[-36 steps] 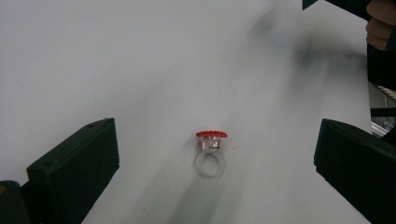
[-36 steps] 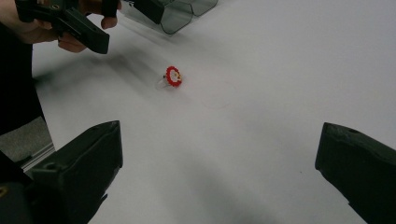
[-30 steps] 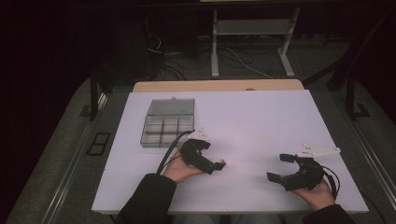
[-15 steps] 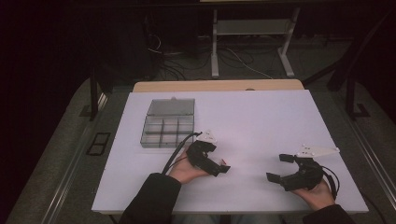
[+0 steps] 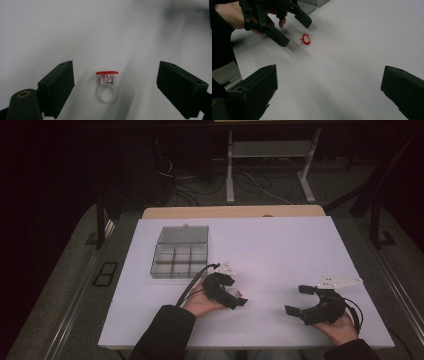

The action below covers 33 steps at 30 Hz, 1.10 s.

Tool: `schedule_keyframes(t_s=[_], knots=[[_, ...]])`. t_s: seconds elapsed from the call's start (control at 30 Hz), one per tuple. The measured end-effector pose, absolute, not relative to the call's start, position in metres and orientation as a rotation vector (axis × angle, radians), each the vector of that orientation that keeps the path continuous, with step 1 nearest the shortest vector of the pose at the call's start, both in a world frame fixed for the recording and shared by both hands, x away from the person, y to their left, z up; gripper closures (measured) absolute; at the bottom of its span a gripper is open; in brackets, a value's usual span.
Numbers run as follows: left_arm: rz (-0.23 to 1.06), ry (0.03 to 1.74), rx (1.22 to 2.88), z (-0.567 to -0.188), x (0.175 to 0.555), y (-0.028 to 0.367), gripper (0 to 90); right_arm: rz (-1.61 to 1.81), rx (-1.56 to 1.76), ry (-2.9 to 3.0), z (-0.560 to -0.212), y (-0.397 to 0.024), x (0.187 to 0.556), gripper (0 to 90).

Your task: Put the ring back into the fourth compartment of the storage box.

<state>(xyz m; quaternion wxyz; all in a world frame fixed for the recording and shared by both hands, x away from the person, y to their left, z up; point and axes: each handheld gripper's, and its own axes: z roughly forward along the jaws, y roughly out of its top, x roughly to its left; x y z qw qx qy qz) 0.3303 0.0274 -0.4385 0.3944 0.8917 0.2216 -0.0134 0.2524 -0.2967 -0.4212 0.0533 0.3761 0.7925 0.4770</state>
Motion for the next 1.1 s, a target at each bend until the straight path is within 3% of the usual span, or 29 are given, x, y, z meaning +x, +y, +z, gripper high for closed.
schedule_keyframes(t_s=[1.1], knots=[[0.044, 0.532, 2.31, -0.4467, 0.3292, 0.0222, 65.2, 1.451, 1.133, 2.415, -0.4215, -0.2956, 0.2519, 0.2]])
